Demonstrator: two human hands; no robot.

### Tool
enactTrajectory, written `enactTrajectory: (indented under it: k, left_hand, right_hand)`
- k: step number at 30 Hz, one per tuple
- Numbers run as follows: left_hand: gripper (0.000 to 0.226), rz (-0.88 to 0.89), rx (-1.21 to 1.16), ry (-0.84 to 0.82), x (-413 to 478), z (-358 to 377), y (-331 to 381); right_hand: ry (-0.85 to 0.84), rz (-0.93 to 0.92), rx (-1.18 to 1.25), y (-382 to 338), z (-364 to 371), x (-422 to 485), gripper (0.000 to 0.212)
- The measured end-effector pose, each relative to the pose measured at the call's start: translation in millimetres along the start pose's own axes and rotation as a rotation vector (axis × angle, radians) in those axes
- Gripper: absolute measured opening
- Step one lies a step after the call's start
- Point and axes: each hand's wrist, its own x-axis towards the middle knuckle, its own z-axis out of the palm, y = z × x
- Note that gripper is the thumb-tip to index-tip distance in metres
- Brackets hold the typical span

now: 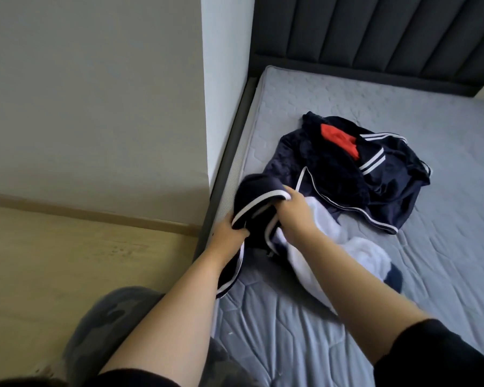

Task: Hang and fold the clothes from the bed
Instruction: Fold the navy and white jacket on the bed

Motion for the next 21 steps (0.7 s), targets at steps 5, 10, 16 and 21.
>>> enactTrajectory:
  k: [5, 10, 16, 21]
  left_hand:
    - [0.032, -0.315, -0.490, 0.338, 13.0, -19.2, 8.0]
    - [0.041, -0.412, -0.438, 0.372, 9.9, -29.8, 6.5]
    - [0.095, 0.019, 0.339, 0.593, -4.0, -22.9, 10.4]
    - [0.086, 0.062, 0.317, 0.810, -8.9, -35.9, 22.1]
  right_hand:
    - [-0.295, -0.088, -0.161, -14.4, 26.4, 7.1, 0.035]
    - [-0.443, 0.039, -1.093, 54.2, 4.1, 5.2, 0.122]
    - [-0.451, 0.051, -0.966, 100.0, 3.9, -17.5, 0.074]
    - [-0.258, 0.002, -0.265, 18.4, 6.4, -9.9, 0.019]
